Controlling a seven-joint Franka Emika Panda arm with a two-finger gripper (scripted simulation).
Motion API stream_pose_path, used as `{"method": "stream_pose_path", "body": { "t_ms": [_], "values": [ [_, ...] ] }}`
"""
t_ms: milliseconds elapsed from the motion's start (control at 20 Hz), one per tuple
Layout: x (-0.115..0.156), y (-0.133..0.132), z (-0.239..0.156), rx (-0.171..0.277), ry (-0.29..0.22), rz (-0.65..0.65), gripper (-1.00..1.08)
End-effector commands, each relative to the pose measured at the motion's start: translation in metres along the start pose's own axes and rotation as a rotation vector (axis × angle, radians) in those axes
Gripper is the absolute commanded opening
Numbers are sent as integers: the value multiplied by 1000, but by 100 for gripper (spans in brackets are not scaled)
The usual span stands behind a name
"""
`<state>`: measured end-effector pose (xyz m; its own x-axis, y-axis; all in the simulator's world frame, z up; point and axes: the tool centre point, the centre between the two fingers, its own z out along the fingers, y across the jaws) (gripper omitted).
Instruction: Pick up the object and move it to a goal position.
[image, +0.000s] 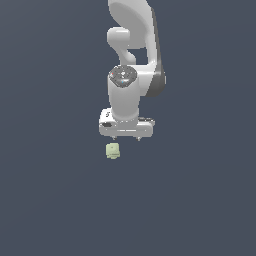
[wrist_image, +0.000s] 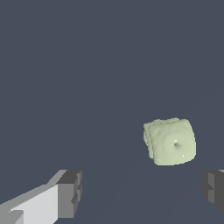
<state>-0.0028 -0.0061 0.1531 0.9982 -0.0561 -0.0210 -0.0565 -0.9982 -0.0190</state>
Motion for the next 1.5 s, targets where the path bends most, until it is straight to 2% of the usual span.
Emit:
{"method": "stream_pose_path", "body": {
  "t_ms": [0,450,750,1450],
  "values": [
    [0,0,0,0,0,0,100],
    [10,16,-22,5,37,40,100],
    [10,18,-19,3,36,32,100],
    [5,55,37,-16,25,-121,100]
  ]
}}
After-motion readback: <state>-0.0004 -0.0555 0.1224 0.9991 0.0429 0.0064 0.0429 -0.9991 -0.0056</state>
